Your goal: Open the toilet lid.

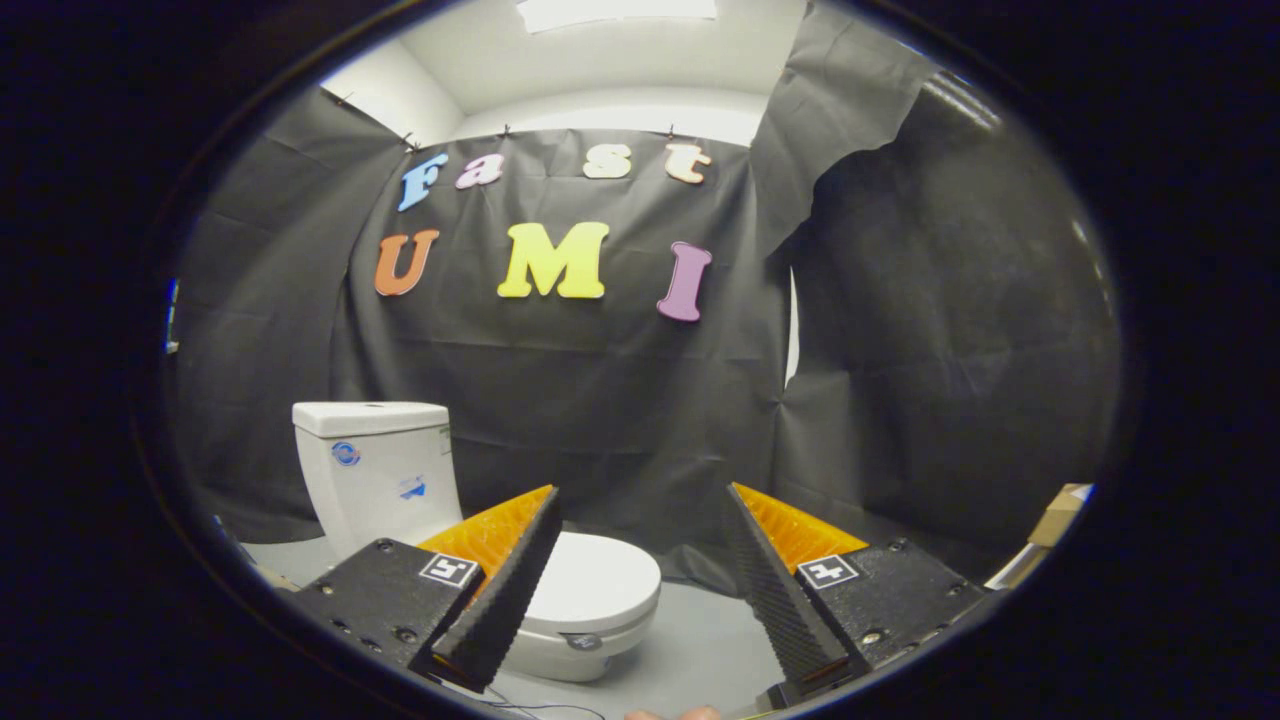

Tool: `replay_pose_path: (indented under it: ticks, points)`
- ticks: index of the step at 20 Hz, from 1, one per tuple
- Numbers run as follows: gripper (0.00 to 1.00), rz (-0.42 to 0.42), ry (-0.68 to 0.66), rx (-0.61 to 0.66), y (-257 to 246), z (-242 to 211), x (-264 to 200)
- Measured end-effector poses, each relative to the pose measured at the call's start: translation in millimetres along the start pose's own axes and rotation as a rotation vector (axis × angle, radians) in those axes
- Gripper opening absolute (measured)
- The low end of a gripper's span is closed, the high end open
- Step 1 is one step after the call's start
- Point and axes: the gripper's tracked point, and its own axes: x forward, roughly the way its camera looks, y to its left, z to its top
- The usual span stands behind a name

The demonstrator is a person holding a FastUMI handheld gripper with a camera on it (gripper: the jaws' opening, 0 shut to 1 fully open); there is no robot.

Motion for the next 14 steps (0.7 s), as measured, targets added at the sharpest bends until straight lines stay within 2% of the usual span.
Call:
replay_pose_path:
  ticks: [11,14]
  points:
    - [1.00,-0.008,0.011,0.012,12,-2,11]
    - [1.00,-0.012,0.051,0.011,17,-5,21]
